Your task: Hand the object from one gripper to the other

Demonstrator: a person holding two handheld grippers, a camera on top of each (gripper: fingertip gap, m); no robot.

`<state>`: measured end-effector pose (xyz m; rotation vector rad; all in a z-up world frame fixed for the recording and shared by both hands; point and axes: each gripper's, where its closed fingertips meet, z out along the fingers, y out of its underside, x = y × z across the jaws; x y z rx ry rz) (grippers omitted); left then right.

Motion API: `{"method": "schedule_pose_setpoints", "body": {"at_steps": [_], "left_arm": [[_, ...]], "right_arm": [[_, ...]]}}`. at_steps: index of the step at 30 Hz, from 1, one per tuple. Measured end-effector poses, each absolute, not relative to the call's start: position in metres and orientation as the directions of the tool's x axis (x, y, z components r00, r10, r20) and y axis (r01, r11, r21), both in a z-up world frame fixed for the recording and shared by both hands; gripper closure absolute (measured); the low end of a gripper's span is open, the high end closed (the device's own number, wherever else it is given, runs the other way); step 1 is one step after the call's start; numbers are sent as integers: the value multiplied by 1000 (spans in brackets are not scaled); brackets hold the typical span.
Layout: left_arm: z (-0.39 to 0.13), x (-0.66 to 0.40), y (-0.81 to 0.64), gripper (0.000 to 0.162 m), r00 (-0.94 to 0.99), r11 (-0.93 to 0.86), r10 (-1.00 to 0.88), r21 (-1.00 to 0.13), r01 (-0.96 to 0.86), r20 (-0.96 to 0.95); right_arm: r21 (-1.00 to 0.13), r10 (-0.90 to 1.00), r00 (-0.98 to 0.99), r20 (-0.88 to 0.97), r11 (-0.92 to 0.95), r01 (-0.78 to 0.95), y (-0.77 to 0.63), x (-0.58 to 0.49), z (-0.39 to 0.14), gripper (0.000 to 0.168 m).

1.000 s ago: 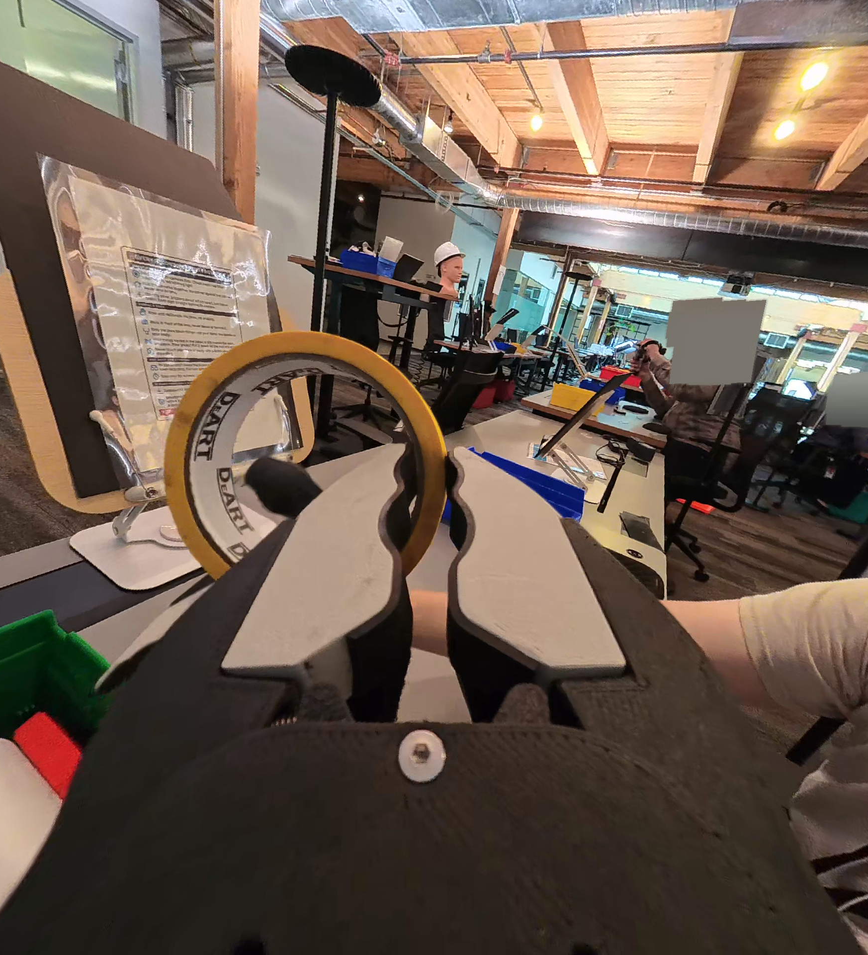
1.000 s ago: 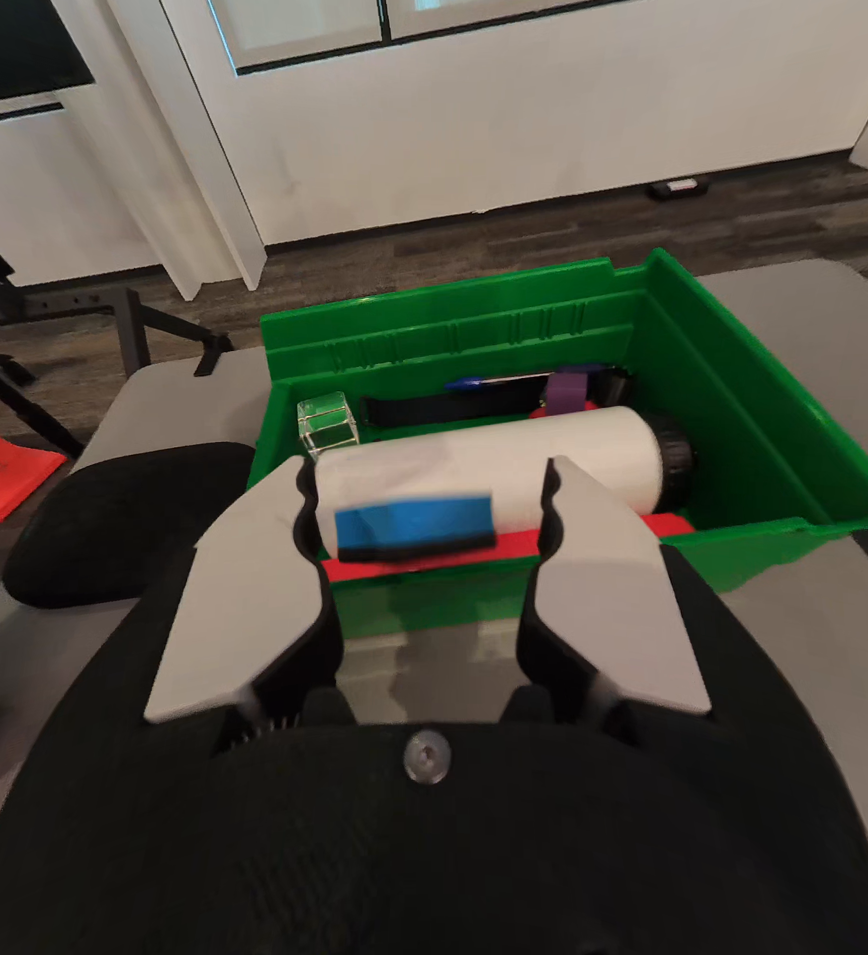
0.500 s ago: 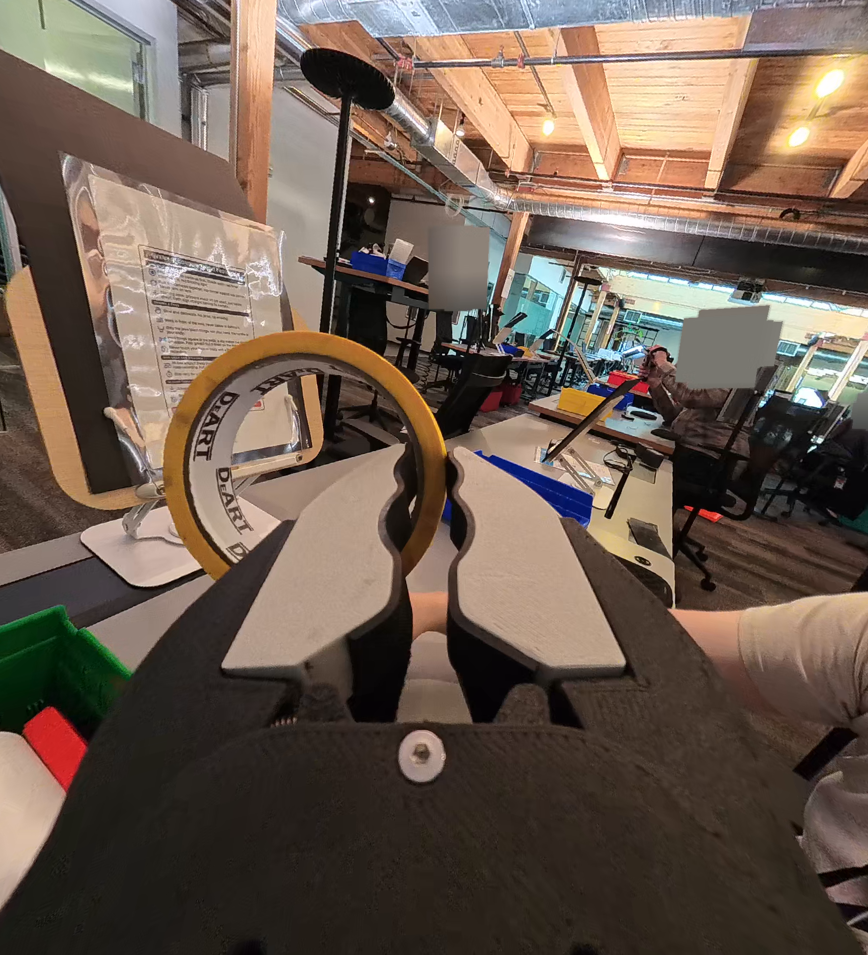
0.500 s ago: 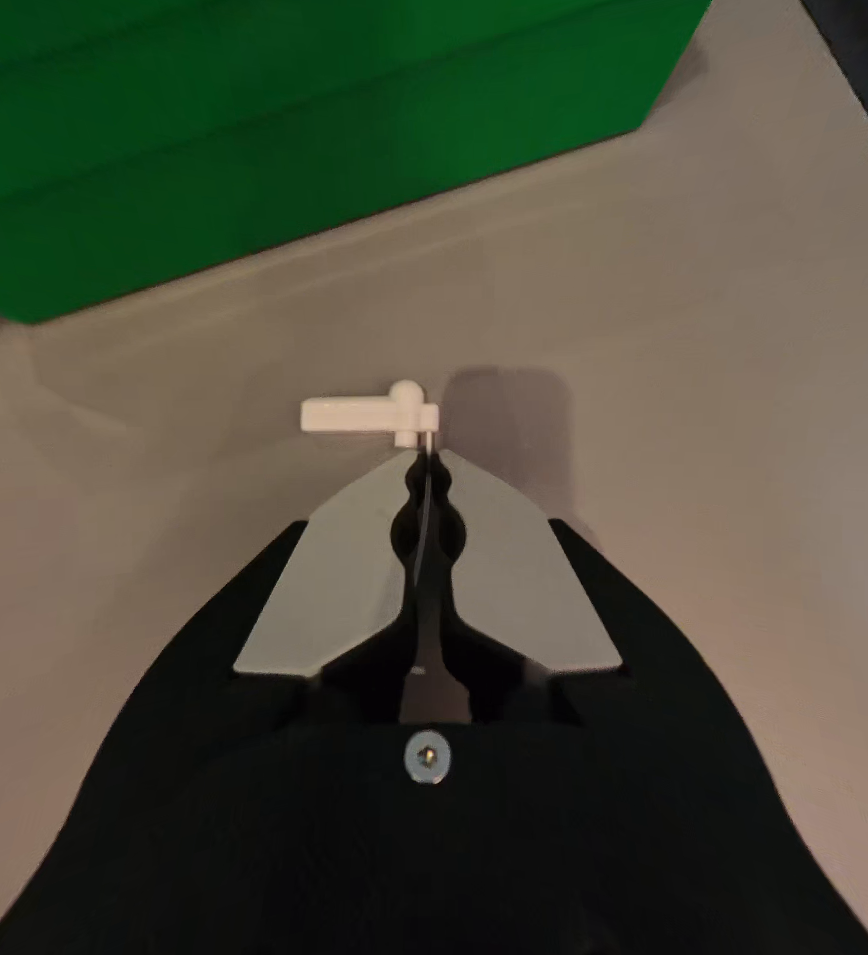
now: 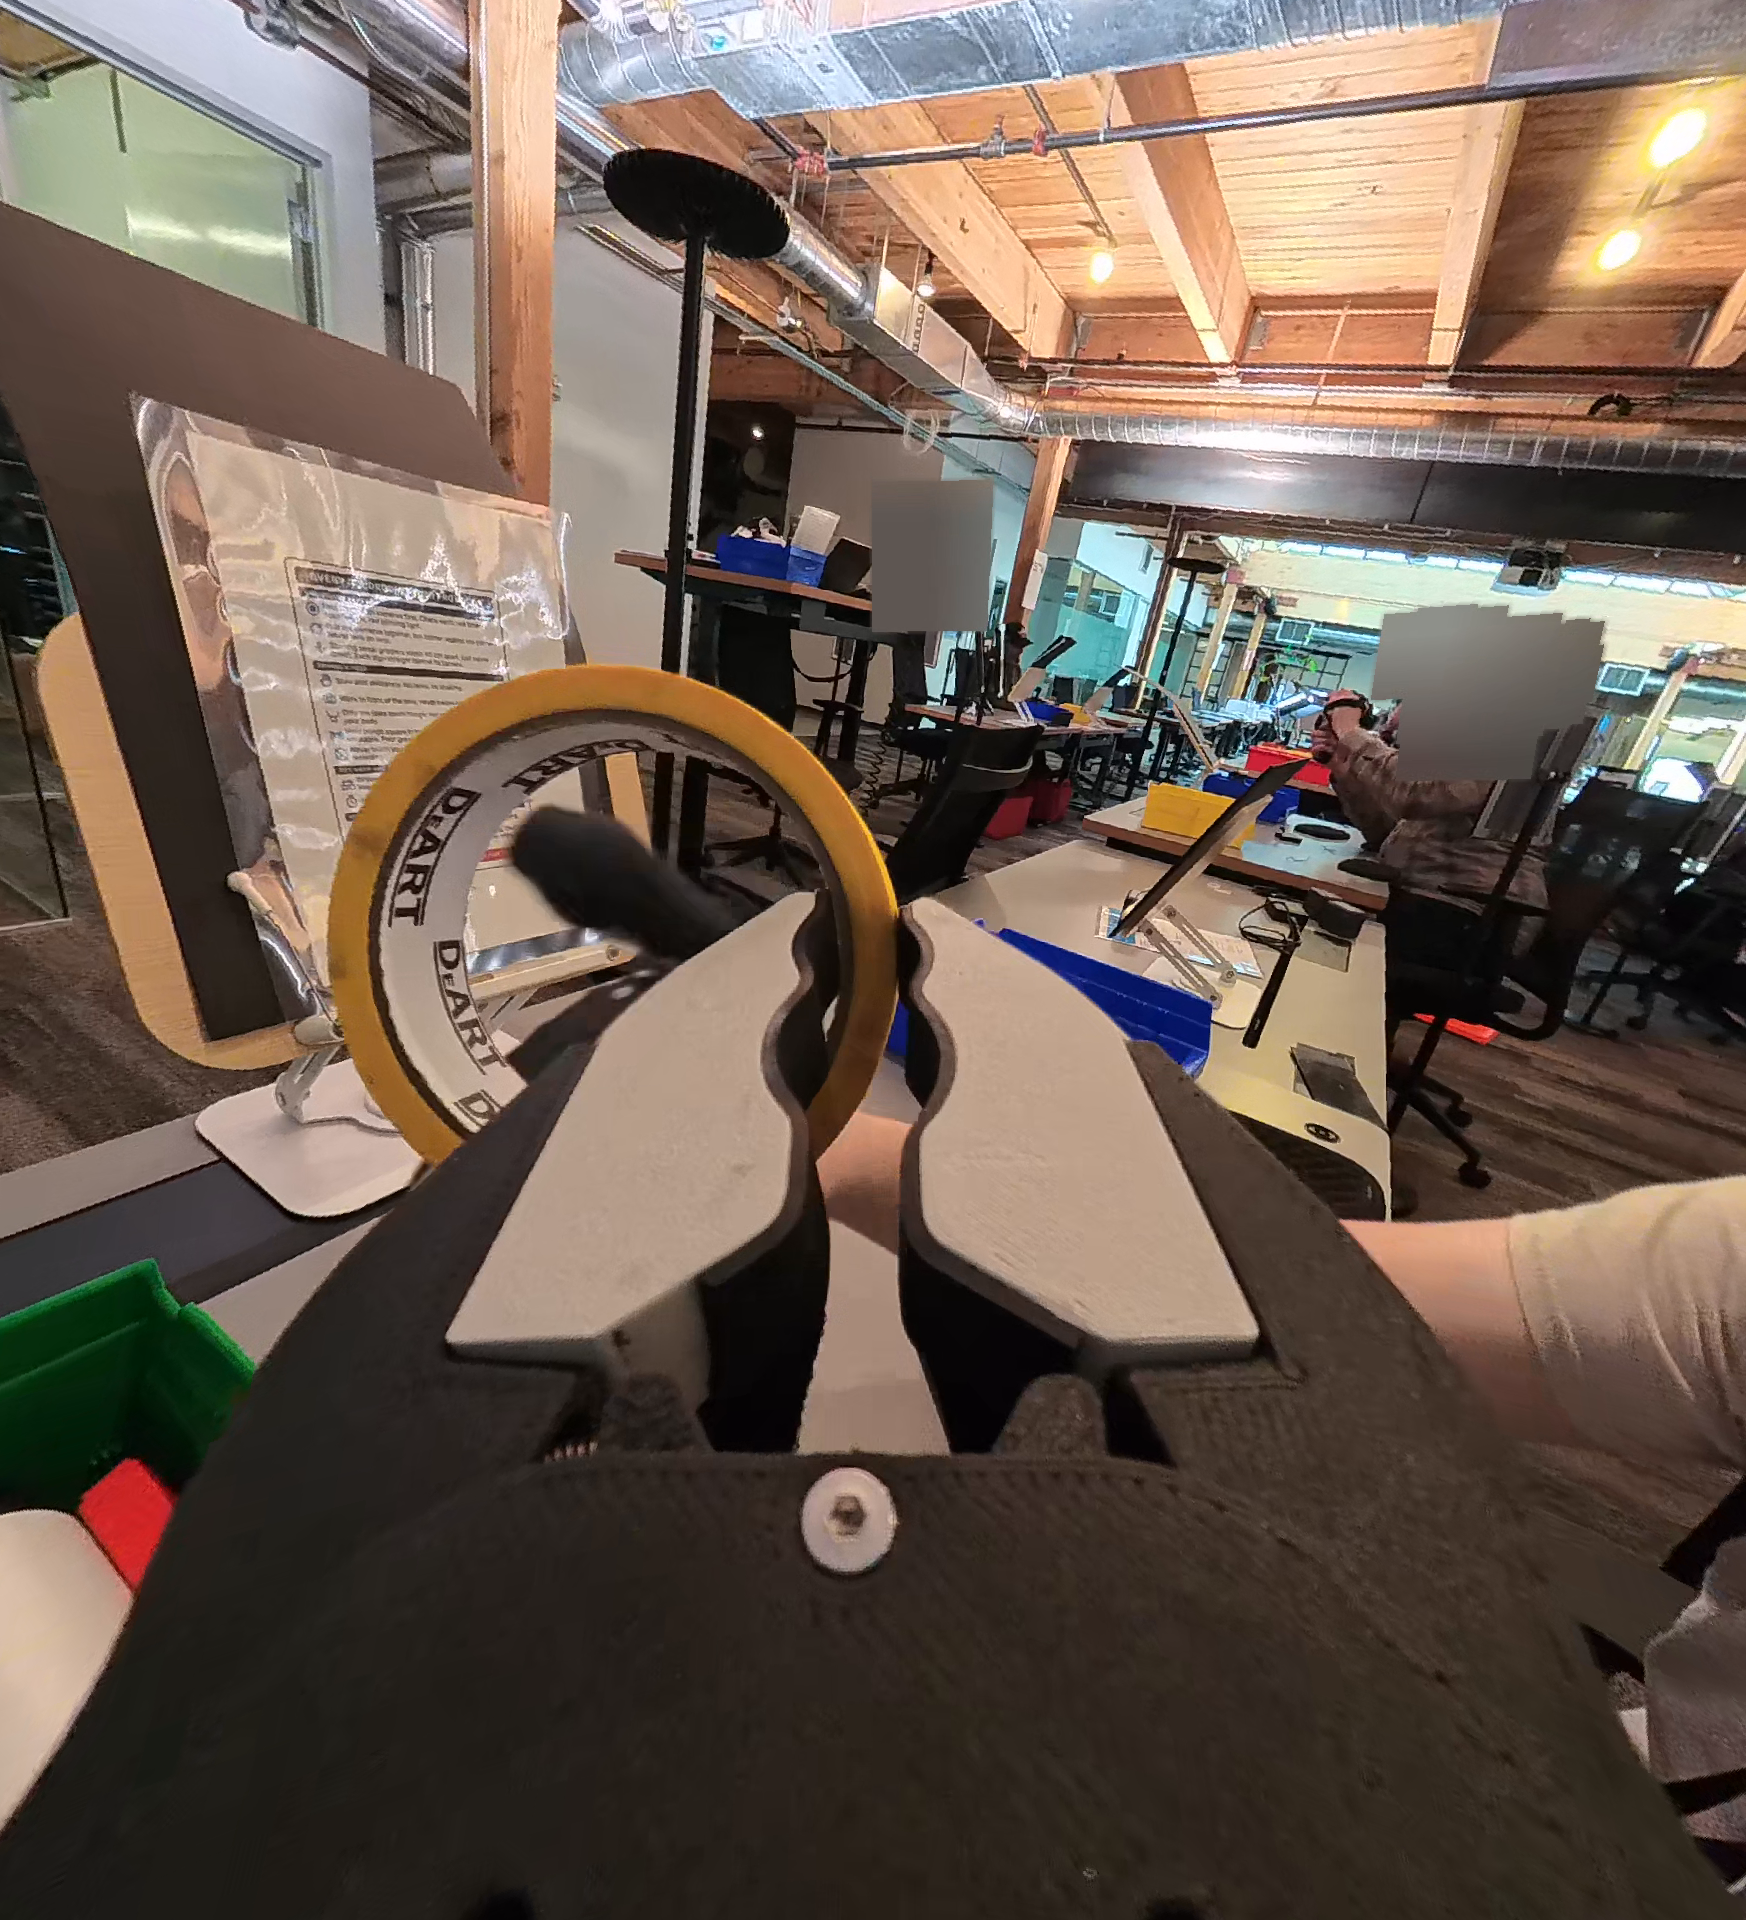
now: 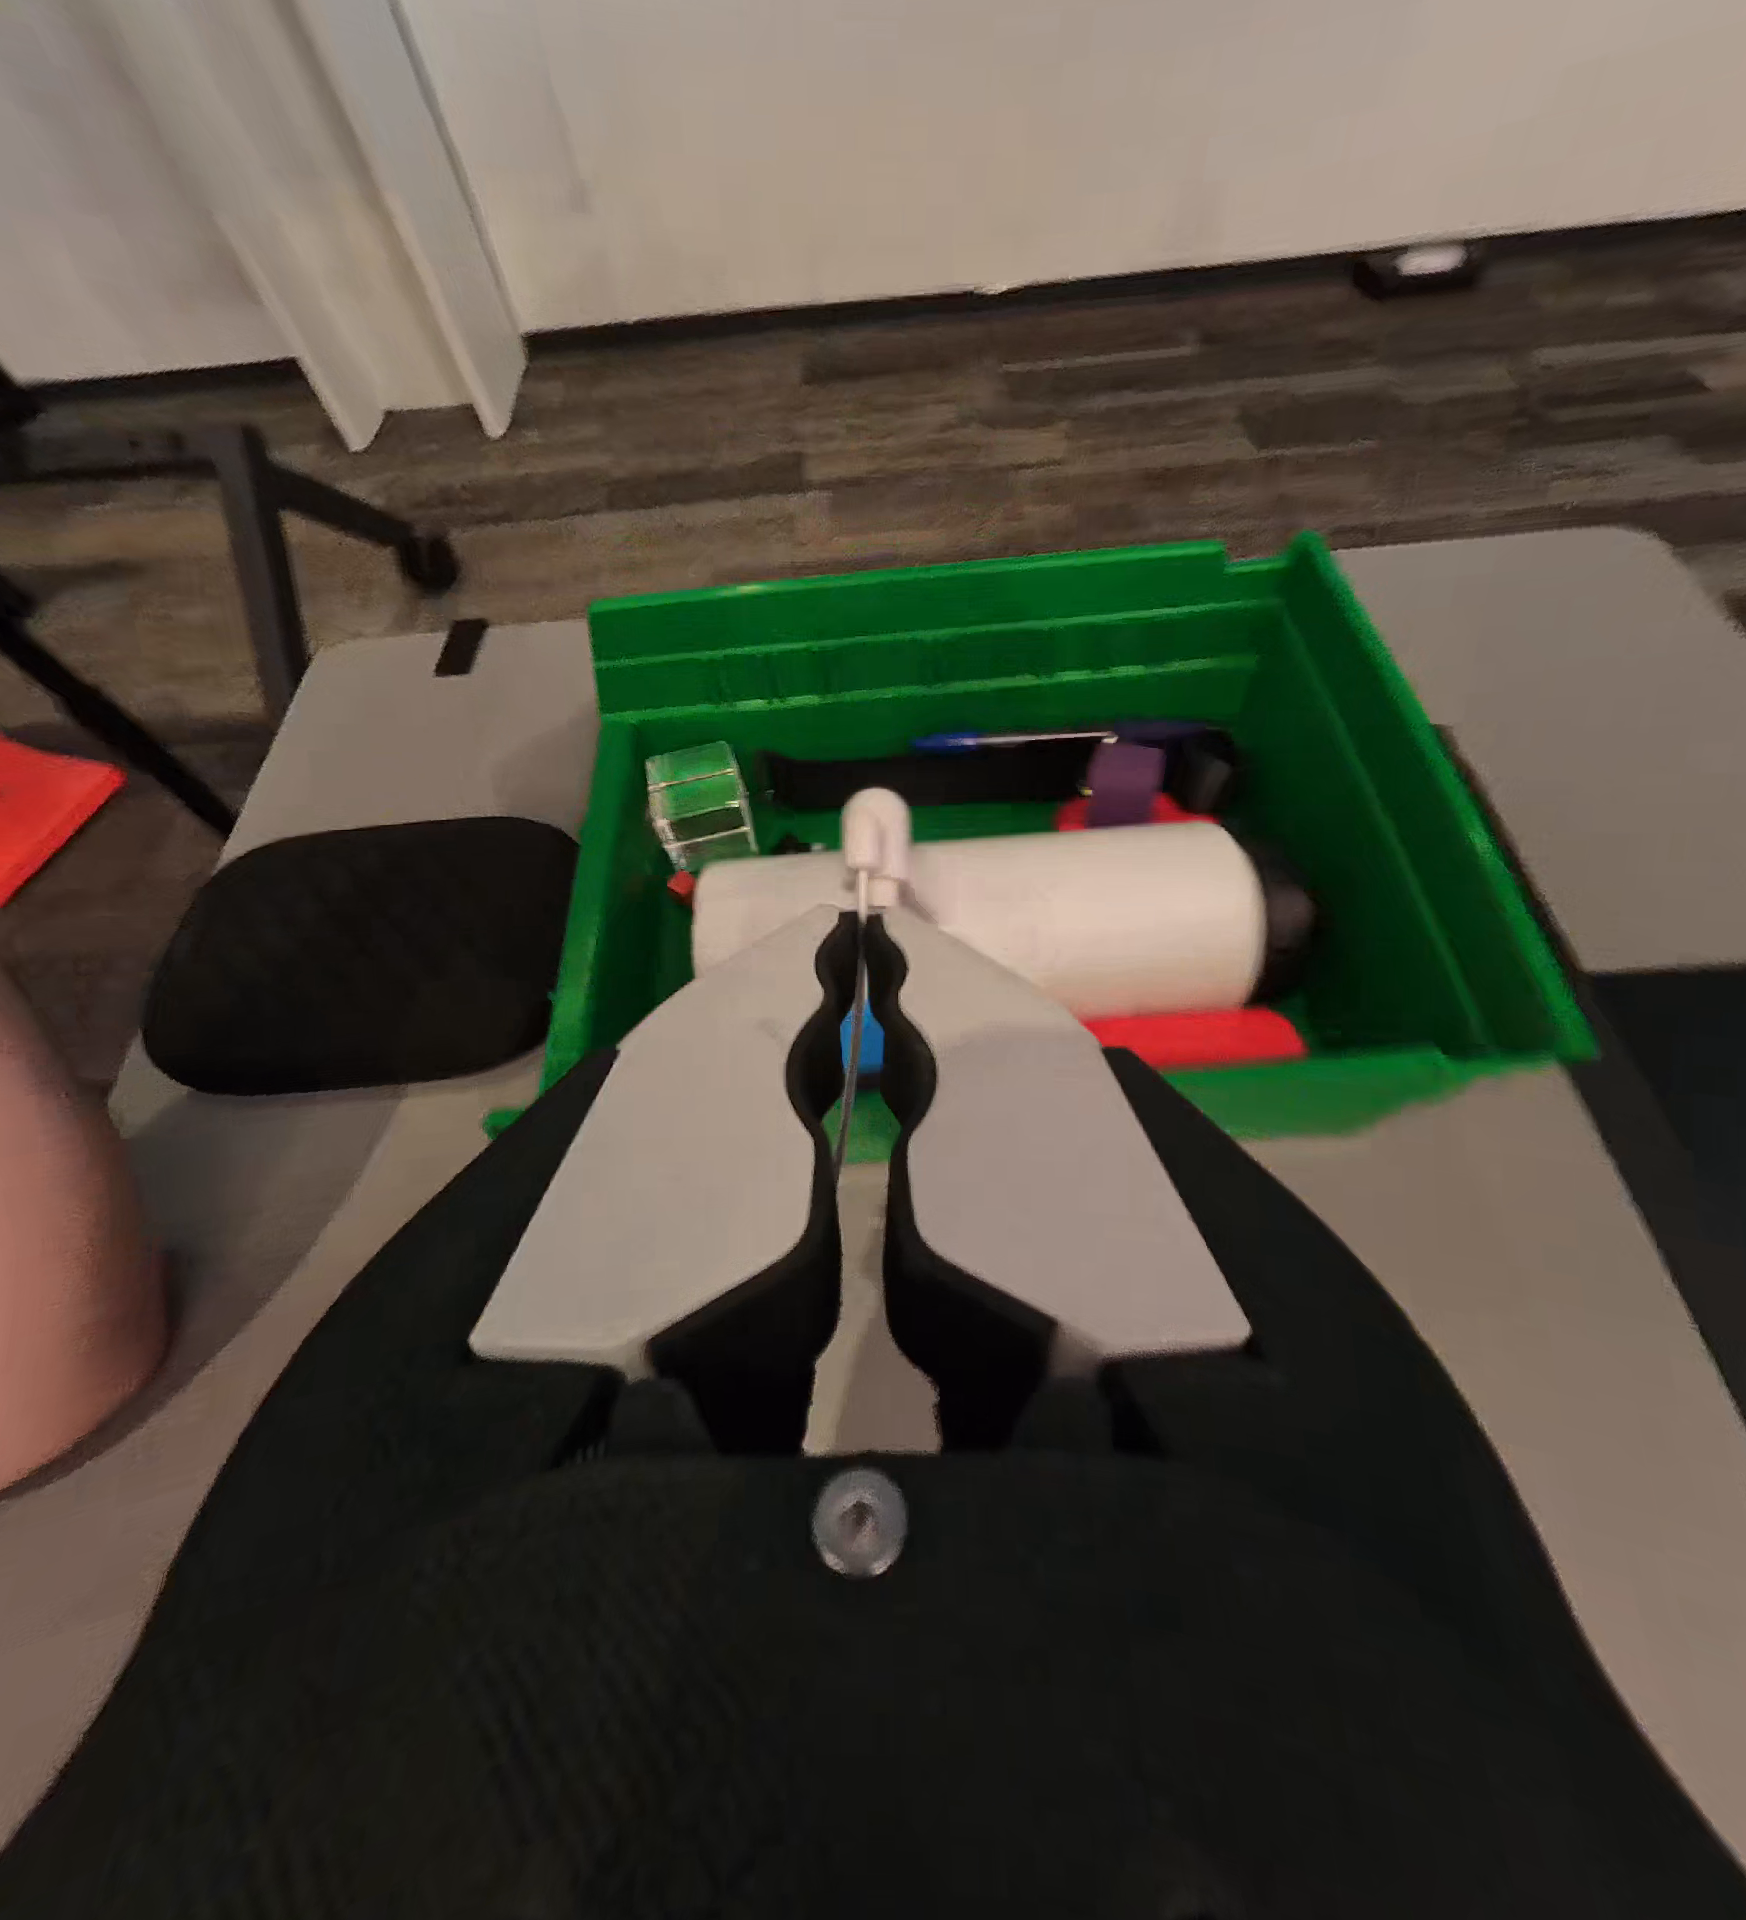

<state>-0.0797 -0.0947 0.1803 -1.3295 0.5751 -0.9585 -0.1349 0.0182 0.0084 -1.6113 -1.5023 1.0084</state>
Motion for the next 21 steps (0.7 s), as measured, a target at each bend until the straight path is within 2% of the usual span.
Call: {"method": "schedule_pose_setpoints", "body": {"at_steps": [4, 7, 8, 9, 10, 14, 17, 21], "left_arm": [[180, -79, -96, 153, 518, -40, -839, -969, 244, 165], [178, -81, -95, 153, 514, -47, -840, -968, 247, 172], [178, -82, -94, 153, 512, -51, -840, -967, 249, 177], [177, -84, -94, 153, 512, -56, -840, -966, 252, 182], [176, -85, -93, 153, 512, -61, -838, -965, 253, 187], [172, -88, -91, 153, 502, -75, -842, -964, 256, 199], [167, -78, -89, 153, 428, -119, -877, -962, 245, 218], [163, -31, -107, 153, 67, -220, -969, -953, 207, 238]], "right_arm": [[-791, 984, -34, -176, -121, 599, 14, -186, -29, 166], [-726, 987, 9, -161, -125, 677, 28, -204, -55, 166], [-717, 989, 31, -142, -125, 686, 35, -205, -58, 159], [-719, 990, 55, -132, -134, 682, 42, -204, -58, 141], [-733, 989, 71, -131, -145, 664, 46, -201, -53, 135], [-879, 991, 108, -84, -125, 460, 48, -159, -11, 136], [-969, 988, 147, 43, 5, 246, 27, -98, 29, 133], [-995, 967, 234, 104, 101, 23, -13, -7, 69, 126]]}}
